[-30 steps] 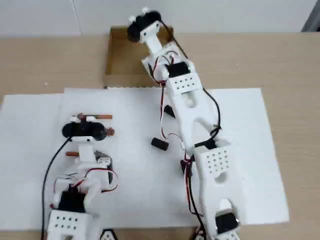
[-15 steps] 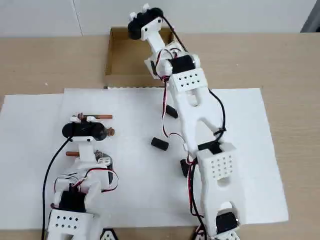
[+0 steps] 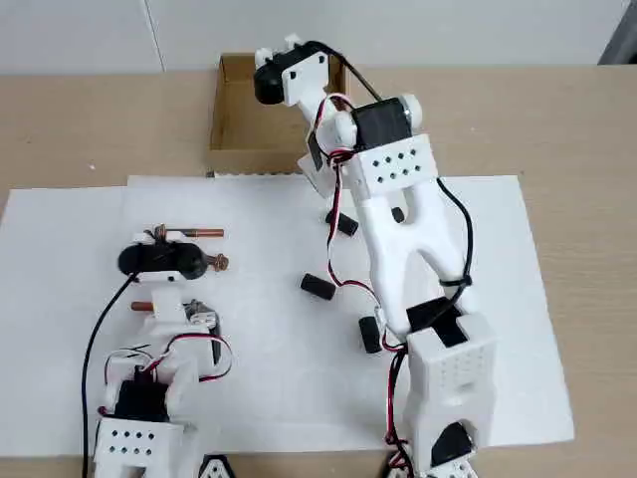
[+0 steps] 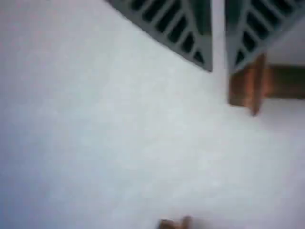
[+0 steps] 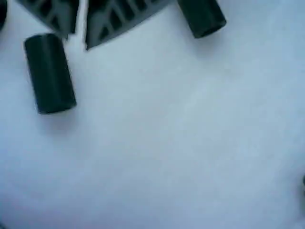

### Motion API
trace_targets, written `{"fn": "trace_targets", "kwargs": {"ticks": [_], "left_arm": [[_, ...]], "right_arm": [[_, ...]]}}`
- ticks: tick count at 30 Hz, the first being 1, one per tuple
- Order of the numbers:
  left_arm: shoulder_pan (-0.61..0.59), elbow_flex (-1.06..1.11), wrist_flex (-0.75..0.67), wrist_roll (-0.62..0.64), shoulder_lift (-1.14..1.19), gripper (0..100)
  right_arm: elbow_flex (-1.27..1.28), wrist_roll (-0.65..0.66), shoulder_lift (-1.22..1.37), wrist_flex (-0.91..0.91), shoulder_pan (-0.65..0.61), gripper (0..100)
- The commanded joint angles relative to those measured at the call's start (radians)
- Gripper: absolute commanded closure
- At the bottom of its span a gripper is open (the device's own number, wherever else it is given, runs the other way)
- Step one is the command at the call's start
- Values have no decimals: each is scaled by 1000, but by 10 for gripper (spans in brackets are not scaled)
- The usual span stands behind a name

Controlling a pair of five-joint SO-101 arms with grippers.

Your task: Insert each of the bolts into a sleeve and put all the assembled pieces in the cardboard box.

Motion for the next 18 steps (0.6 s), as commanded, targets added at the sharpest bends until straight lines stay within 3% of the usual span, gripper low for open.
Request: {"fn": "trace_targets", "kwargs": {"ticks": [1, 8, 13, 18], "left_arm": [[-48, -4, -23, -9, -8, 994], [-58, -4, -23, -9, -8, 994], [-58, -4, -35, -9, -8, 994], [-58, -4, -35, -9, -8, 994]], "right_arm": [[78, 0, -104, 22, -12, 995], [466, 12, -263, 16, -41, 995], [606, 233, -286, 16, -70, 995], [643, 262, -278, -5, -96, 943]]}}
